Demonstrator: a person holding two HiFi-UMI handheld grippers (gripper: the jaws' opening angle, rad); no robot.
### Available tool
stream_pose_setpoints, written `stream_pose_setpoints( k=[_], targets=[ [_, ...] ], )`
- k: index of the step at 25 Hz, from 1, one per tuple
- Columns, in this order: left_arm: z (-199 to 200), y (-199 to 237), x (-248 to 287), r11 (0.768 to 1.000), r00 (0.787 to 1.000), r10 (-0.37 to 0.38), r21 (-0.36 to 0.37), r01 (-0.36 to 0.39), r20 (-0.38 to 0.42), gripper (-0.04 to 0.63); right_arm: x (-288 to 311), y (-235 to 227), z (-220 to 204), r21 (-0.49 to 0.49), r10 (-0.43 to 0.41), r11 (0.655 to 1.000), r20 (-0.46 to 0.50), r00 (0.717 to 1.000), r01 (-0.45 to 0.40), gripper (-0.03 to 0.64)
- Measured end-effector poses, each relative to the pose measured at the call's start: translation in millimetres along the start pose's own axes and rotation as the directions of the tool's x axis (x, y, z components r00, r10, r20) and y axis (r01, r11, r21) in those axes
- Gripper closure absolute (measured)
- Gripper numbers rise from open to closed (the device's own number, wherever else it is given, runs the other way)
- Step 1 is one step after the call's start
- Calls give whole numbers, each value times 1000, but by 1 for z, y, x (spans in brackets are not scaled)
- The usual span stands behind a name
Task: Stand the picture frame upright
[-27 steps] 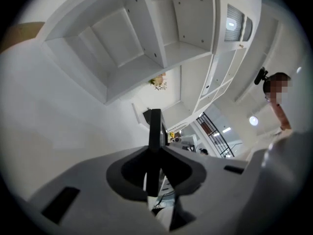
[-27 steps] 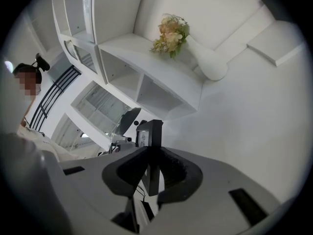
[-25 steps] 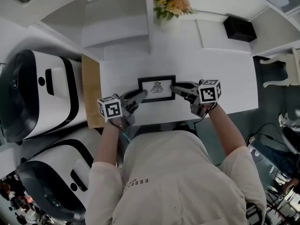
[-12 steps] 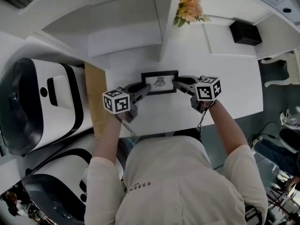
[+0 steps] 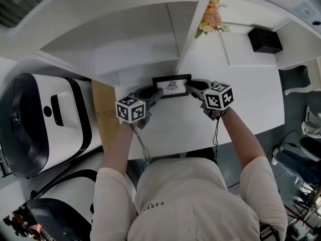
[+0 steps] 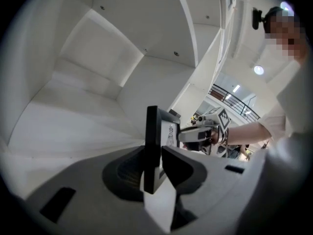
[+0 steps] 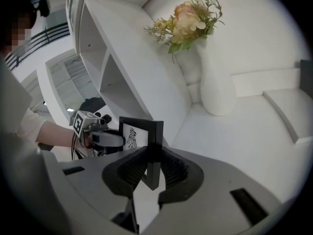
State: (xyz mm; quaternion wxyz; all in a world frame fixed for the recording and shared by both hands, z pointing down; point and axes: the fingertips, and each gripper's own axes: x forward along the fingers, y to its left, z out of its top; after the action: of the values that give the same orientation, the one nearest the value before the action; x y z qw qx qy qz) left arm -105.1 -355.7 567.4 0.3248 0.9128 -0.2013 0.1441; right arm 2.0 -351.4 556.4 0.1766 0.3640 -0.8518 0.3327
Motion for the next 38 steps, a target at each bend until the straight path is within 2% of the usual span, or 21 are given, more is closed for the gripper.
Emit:
stream_pose_setpoints(
  k=[4, 8, 15, 19, 23, 28, 31, 35, 38],
  targets=[
    [2, 9, 4, 997, 999, 34, 65, -33, -12, 505, 8, -6, 5, -57, -44, 997, 1, 999, 44, 531],
    [6, 17, 7, 993, 998, 64, 95, -62, -9, 502, 15, -13, 9, -74, -72, 995, 10, 997, 73, 531],
    [5, 24, 11, 981, 994, 104, 168, -99, -22, 497, 16, -13, 10, -161, -119, 980, 0, 993, 117, 531],
    [9, 28, 12, 964, 986, 167, 211, -160, -16, 491, 17, -13, 14, -222, -193, 956, 23, 981, 193, 529],
    [15, 33, 10, 943, 976, 215, 262, -204, -14, 488, 19, -14, 19, -226, -212, 949, 50, 976, 218, 529],
    [21, 42, 8, 932, 966, 258, 267, -246, -9, 488, 26, -14, 27, -264, -250, 929, 66, 966, 259, 530],
    [22, 44, 7, 925, 961, 278, 271, -265, -8, 486, 28, -14, 27, -265, -247, 930, 66, 967, 256, 529],
    [22, 45, 8, 921, 954, 301, 264, -287, -11, 483, 30, -16, 27, -231, -238, 942, 57, 969, 245, 519],
    [22, 45, 8, 923, 954, 301, 256, -289, -9, 477, 30, -20, 29, -177, -250, 950, 62, 966, 258, 485]
  ],
)
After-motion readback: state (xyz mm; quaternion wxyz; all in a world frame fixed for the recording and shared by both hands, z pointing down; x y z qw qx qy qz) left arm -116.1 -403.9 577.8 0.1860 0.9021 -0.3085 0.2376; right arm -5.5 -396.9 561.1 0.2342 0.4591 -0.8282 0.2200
